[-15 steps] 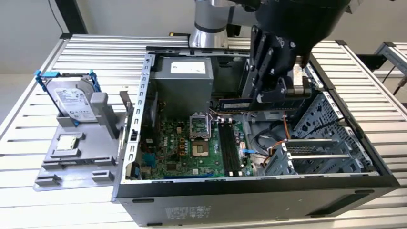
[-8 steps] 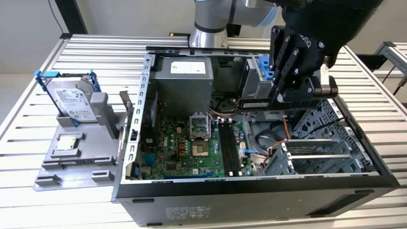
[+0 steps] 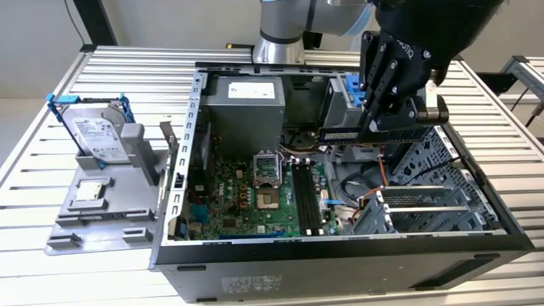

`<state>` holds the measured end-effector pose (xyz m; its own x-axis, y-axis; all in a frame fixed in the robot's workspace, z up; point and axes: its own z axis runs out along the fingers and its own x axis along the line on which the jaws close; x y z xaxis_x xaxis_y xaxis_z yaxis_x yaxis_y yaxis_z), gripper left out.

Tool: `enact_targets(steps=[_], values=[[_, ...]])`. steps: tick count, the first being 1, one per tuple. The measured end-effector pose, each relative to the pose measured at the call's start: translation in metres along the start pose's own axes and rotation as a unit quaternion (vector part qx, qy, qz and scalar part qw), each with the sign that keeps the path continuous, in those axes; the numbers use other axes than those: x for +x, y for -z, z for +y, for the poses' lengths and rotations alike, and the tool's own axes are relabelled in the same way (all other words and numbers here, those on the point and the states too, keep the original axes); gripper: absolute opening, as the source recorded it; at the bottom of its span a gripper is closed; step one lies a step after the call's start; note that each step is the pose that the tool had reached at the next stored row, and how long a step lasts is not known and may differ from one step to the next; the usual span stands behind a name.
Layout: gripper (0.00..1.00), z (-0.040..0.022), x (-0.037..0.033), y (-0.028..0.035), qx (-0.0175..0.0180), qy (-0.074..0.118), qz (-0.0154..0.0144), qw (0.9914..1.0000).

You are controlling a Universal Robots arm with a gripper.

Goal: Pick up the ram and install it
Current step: 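Pick up the ram and move it above insertion slot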

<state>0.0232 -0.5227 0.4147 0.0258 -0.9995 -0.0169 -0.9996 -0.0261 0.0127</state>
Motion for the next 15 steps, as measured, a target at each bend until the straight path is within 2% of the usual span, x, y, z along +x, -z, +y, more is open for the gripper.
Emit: enact_targets(steps=[15], values=[[0.0, -0.0012, -0.0562, -0.001, 0.0, 0.0, 0.0, 1.0]])
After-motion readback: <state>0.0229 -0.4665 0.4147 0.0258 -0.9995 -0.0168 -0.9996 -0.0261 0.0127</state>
